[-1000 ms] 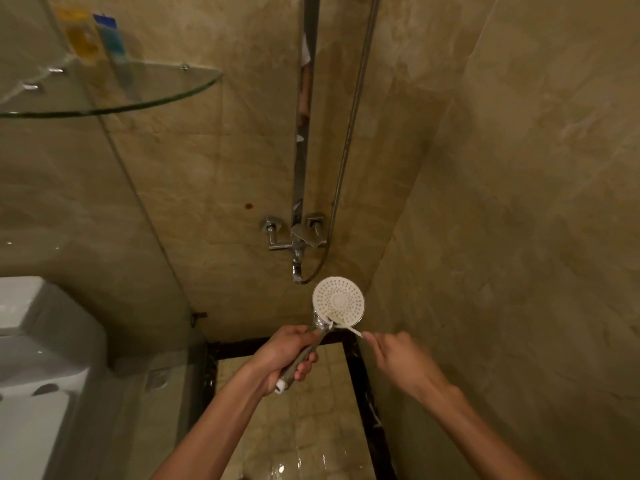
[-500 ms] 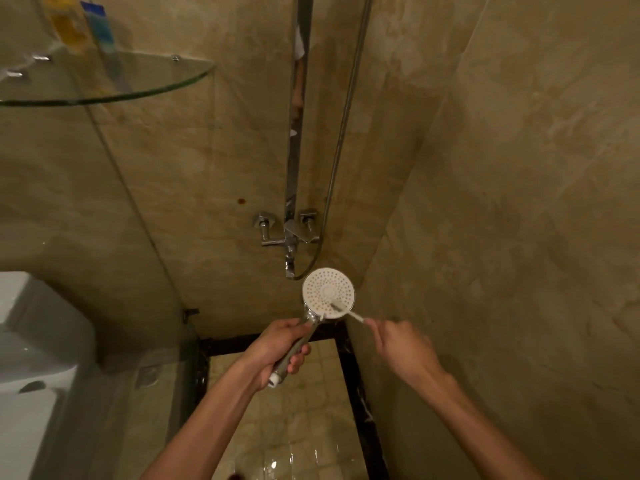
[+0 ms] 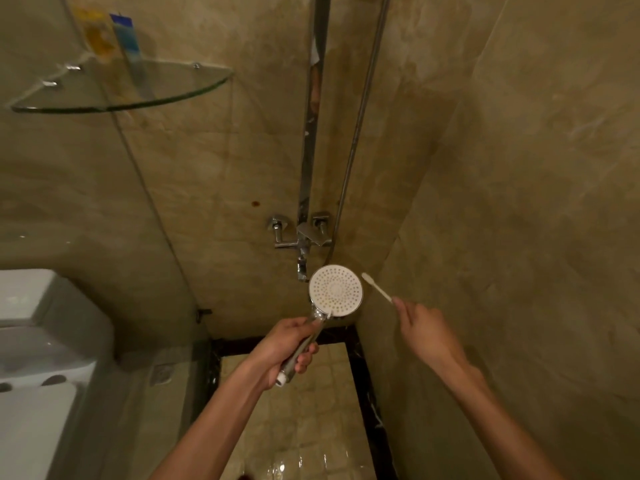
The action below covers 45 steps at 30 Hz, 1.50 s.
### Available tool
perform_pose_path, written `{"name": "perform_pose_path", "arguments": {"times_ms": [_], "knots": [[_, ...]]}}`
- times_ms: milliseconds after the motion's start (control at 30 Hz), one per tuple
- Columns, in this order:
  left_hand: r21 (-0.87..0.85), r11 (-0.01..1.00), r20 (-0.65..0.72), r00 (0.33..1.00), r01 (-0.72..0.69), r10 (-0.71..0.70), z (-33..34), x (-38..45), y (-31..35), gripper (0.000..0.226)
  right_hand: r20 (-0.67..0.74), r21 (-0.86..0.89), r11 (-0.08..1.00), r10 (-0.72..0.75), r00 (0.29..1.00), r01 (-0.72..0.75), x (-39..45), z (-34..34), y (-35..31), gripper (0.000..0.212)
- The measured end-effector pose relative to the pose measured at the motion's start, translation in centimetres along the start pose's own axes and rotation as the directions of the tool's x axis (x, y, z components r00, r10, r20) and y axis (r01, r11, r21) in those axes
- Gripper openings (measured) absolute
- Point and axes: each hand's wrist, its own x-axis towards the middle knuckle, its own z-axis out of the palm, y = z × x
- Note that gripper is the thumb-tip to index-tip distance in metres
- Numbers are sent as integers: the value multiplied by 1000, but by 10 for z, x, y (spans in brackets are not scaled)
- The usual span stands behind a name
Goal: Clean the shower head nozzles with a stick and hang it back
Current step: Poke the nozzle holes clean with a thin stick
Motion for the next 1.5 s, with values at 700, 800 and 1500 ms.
{"name": "perform_pose_path", "arguments": {"times_ms": [700,800,1500], "knots": [[84,994,-47,997,68,-64,3,5,-7,14,218,63,997,24,976,-38,-24,29,-22,54],[76,994,-33,997,76,-74,7,6,-8,14,180,40,995,84,980,-93,-7,12,-21,56],[99,992,-41,997,72,-68,13,5,-13,13,238,-26,1000,4,971,2,-12,15,-27,48]]}}
